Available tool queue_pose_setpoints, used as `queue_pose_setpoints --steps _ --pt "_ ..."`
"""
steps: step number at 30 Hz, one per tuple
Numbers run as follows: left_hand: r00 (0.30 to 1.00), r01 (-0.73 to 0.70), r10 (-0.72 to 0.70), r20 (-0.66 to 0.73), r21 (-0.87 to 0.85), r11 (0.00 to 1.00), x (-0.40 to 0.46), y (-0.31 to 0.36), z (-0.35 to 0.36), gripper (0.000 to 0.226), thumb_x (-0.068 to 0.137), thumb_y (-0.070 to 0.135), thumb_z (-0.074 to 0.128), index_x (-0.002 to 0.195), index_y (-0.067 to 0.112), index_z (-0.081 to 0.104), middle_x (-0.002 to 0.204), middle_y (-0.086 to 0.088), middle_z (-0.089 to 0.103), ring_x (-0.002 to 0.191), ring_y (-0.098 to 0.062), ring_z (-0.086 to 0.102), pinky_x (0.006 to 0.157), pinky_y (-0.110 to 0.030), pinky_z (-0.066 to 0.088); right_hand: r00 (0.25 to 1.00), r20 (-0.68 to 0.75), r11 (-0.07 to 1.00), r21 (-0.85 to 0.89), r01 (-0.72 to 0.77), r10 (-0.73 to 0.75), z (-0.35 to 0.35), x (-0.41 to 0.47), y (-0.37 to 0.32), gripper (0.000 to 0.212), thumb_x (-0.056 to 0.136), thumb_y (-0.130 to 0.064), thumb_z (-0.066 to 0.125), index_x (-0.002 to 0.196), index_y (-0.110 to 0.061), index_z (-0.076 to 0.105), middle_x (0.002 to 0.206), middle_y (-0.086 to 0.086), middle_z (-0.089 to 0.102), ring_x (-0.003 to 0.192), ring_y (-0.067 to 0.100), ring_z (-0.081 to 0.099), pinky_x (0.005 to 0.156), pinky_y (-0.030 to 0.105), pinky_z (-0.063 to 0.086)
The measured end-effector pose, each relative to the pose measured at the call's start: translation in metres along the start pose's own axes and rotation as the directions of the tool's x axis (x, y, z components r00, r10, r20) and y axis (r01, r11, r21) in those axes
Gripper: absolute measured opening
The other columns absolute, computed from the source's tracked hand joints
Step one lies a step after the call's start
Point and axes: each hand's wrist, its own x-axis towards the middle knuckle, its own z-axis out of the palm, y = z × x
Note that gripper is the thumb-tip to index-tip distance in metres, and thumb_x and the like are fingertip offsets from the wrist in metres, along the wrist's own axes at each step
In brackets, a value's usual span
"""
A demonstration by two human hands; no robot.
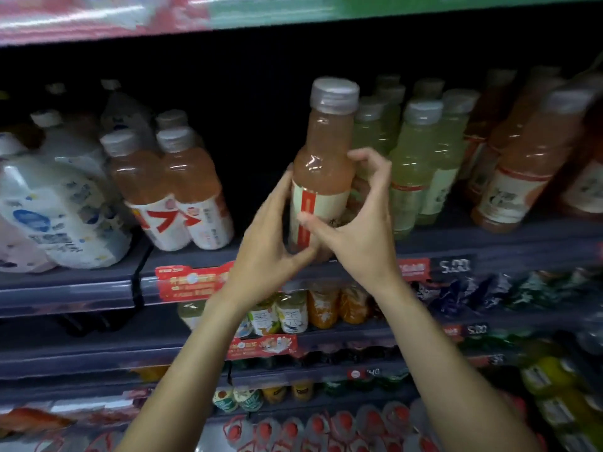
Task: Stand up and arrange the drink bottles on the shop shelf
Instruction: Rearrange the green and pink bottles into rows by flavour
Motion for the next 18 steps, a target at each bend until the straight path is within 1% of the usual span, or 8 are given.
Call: queue_pose_setpoints --steps 2,4,9,11,13,15,17,18 --pt "0.998 -0.023 0.031 0.062 -0.124 0.992 0.007 0.02 0.031 0.089 0.082 0.027 0.075 0.152 0.017 0.02 0.152 0.007 0.035 0.136 -0.006 0.038 0.109 -0.033 0.038 0.998 -0.011 0.998 0.012 -0.063 0.063 -0.042 -0.01 0.0 0.077 0.066 -0.009 0.084 0.124 -0.022 0.035 0.131 -0.002 0.044 0.12 0.016 0.049 0.097 0.04 0.047" --pt "0.996 -0.05 0.062 0.066 -0.159 0.986 0.01 0.036 0.061 0.089 0.08 0.035 0.075 0.151 0.016 0.024 0.149 0.005 0.041 0.133 -0.008 0.044 0.106 -0.038 0.043 0.994 -0.028 0.994 -0.006 -0.106 0.106 -0.076 -0.017 0.006 0.077 0.066 -0.011 0.085 0.124 -0.023 0.035 0.132 -0.003 0.044 0.12 0.017 0.05 0.096 0.043 0.048" --pt "0.988 -0.093 0.119 0.095 -0.24 0.966 0.04 0.087 0.153 0.088 0.08 0.033 0.076 0.15 0.016 0.027 0.147 0.005 0.044 0.13 -0.007 0.046 0.103 -0.038 0.044 0.978 -0.159 0.988 -0.052 -0.143 0.133 -0.176 -0.023 0.023 0.077 0.066 -0.013 0.083 0.121 -0.036 0.034 0.134 0.004 0.046 0.119 0.022 0.053 0.096 0.048 0.047" --pt "0.977 -0.133 0.171 0.131 -0.258 0.957 0.06 0.11 0.19 0.088 0.081 0.033 0.076 0.151 0.015 0.025 0.148 0.004 0.042 0.132 -0.006 0.043 0.106 -0.036 0.042 0.966 -0.23 0.986 -0.09 -0.141 0.117 -0.217 -0.019 0.029 0.076 0.067 -0.014 0.083 0.122 -0.033 0.034 0.133 0.003 0.046 0.119 0.021 0.053 0.095 0.048 0.047" --pt "0.963 -0.169 0.212 0.167 -0.239 0.956 0.08 0.129 0.221 0.089 0.082 0.035 0.075 0.152 0.019 0.023 0.148 0.005 0.041 0.131 -0.006 0.045 0.105 -0.035 0.043 0.949 -0.302 0.983 -0.12 -0.138 0.096 -0.252 -0.013 0.036 0.075 0.068 -0.012 0.083 0.123 -0.026 0.033 0.132 0.002 0.046 0.117 0.015 0.053 0.095 0.041 0.048" --pt "0.957 -0.217 0.249 0.15 -0.2 0.955 0.095 0.139 0.241 0.085 0.082 0.038 0.073 0.151 0.022 0.025 0.143 0.003 0.044 0.126 -0.009 0.047 0.103 -0.036 0.044 0.928 -0.363 0.979 -0.144 -0.145 0.084 -0.275 -0.004 0.045 0.074 0.067 -0.005 0.081 0.122 -0.021 0.034 0.129 -0.003 0.045 0.113 0.0 0.051 0.093 0.025 0.047" --pt "0.963 -0.262 0.268 0.02 -0.147 0.954 0.105 0.143 0.256 0.077 0.084 0.035 0.072 0.148 0.019 0.031 0.138 -0.002 0.045 0.127 -0.011 0.044 0.106 -0.029 0.038 0.914 -0.401 0.969 -0.194 -0.155 0.065 -0.296 0.005 0.054 0.073 0.067 -0.002 0.08 0.122 -0.018 0.035 0.127 -0.006 0.044 0.111 -0.014 0.045 0.089 0.01 0.04" --pt "0.963 -0.266 0.257 -0.077 -0.133 0.955 0.107 0.142 0.26 0.072 0.085 0.03 0.072 0.145 0.015 0.035 0.137 -0.005 0.045 0.127 -0.011 0.042 0.107 -0.026 0.035 0.907 -0.417 0.962 -0.22 -0.164 0.059 -0.303 0.009 0.059 0.073 0.066 -0.003 0.081 0.122 -0.018 0.036 0.128 -0.005 0.044 0.11 -0.018 0.042 0.089 0.006 0.037"
